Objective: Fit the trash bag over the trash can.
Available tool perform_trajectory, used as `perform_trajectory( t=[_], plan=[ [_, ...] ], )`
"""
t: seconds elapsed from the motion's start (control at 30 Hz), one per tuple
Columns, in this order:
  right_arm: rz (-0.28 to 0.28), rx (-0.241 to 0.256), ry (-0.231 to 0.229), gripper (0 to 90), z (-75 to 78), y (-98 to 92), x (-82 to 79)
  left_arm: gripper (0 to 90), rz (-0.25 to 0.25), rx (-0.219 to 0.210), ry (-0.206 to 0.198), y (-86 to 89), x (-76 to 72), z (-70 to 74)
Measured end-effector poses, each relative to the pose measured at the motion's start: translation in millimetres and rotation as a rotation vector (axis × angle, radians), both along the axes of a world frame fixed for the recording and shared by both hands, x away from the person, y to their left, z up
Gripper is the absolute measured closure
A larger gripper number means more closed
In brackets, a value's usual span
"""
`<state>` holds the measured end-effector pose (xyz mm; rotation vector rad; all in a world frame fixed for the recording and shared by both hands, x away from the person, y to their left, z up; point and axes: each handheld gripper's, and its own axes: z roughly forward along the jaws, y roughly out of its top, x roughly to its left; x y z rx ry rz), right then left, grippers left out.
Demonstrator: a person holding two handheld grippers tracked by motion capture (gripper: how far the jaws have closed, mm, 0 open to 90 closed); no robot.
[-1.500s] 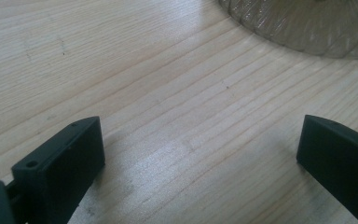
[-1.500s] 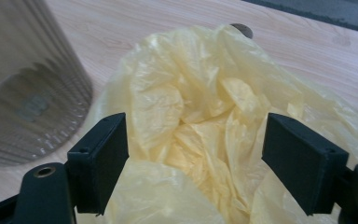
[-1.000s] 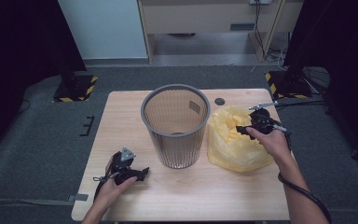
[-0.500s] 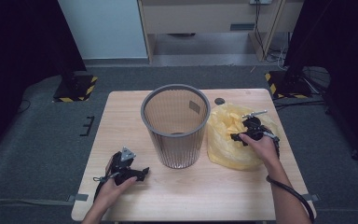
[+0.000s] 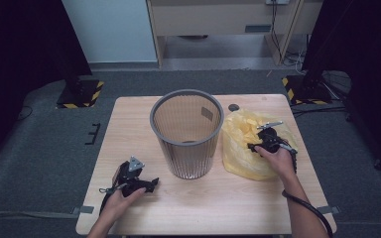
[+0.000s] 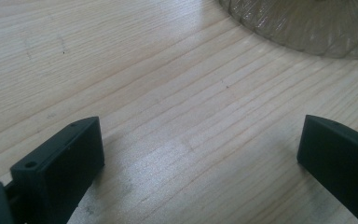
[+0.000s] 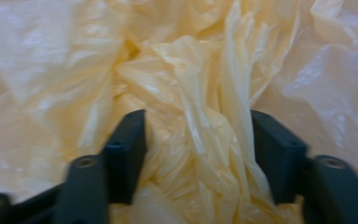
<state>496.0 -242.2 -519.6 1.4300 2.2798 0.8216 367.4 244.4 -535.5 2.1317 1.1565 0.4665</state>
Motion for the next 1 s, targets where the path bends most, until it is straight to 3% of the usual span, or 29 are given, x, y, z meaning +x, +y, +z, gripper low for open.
perform_trajectory(
  t=[0.13, 0.3, 1.0],
  plan=[
    [0.010, 0.010, 0.002, 69.6, 2.2, -3.5, -7.0, 0.0, 0.000, 0.000, 0.000, 0.0, 0.0, 0.0],
    [0.003, 0.032, 0.001, 80.7, 11.2, -8.2, -13.6, 0.0, 0.000, 0.000, 0.000, 0.0, 0.0, 0.0],
    [0.070, 0.140, -0.077, 85.6, 57.2, -18.6, -61.6, 0.0, 0.000, 0.000, 0.000, 0.0, 0.0, 0.0]
  ],
)
